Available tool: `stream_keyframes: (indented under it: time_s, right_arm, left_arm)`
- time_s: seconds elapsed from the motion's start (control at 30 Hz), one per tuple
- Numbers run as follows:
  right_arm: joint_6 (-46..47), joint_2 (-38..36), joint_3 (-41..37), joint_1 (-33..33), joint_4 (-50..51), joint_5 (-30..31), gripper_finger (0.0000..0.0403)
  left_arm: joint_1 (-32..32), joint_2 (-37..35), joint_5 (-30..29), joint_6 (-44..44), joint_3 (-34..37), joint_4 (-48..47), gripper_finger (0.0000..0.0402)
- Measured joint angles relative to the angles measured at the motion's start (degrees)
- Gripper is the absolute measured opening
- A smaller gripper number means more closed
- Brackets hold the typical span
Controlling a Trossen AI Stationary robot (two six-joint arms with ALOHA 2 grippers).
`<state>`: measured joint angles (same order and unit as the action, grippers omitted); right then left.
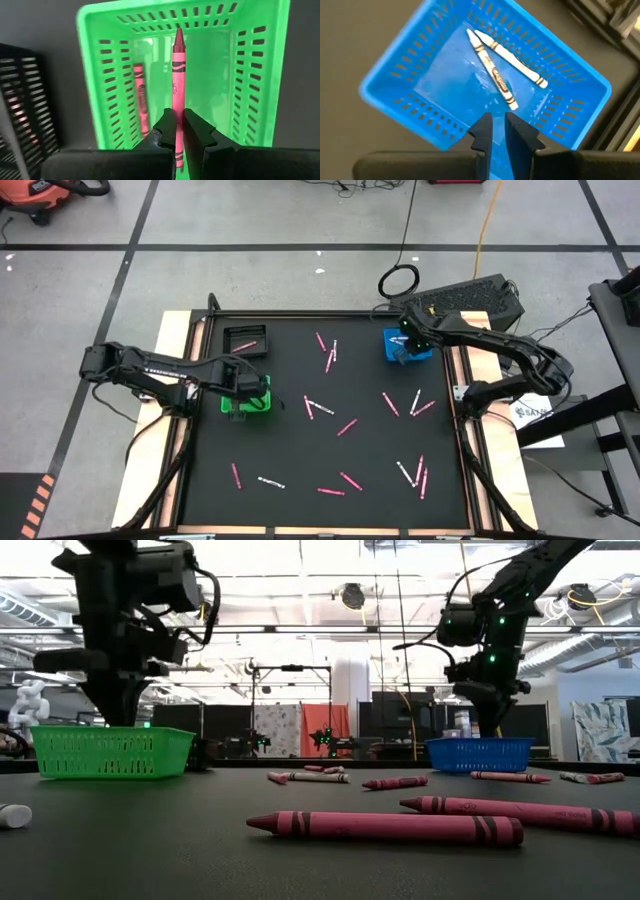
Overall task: Sort crayons
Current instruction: Put the red crayon into the green bin
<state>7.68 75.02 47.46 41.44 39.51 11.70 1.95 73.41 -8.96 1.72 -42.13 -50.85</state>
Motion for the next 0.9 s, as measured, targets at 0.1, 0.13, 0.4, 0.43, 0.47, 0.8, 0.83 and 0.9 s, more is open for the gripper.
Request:
stream_keyframes:
  time_s: [0.1,0.13,0.4,0.43,0.47,0.8,0.83,0.9]
  right_arm:
    - [0.1,-2.3,0.3,-1.5,0.7,0.0,0.0038]
    - [0.8,-3.0,0.8,-2.1,1.4,0.0,0.0038]
    - [6.0,-9.0,1.9,-6.6,4.2,-5.5,0.0038]
    - [6.8,-9.5,1.9,-7.1,4.7,-6.5,0.0038]
    - [7.5,-10.1,1.9,-7.8,5.3,-7.4,0.0038]
    - [15.5,-11.9,1.9,-15.5,17.7,-7.6,0.0038]
    - [16.4,-11.9,1.9,-16.4,18.5,-7.6,0.0038]
    - [17.5,-11.9,1.9,-18.4,19.0,-7.6,0.0038]
  left_arm:
    - [0.0,0.0,0.2,0.0,0.3,1.8,0.0011]
    - [0.0,0.1,0.1,-0.1,0.4,1.7,0.0011]
    - [1.0,0.4,-0.5,-6.4,0.5,1.9,0.0011]
    - [1.1,0.4,-0.5,-7.1,0.5,1.9,0.0011]
    - [1.2,0.4,-0.4,-7.7,0.5,1.9,0.0011]
    - [1.4,0.4,1.1,-11.5,0.5,1.9,0.0011]
    - [1.4,0.4,1.5,-12.1,0.5,1.9,0.0011]
    - [1.4,0.4,2.4,-13.4,0.5,1.9,0.0011]
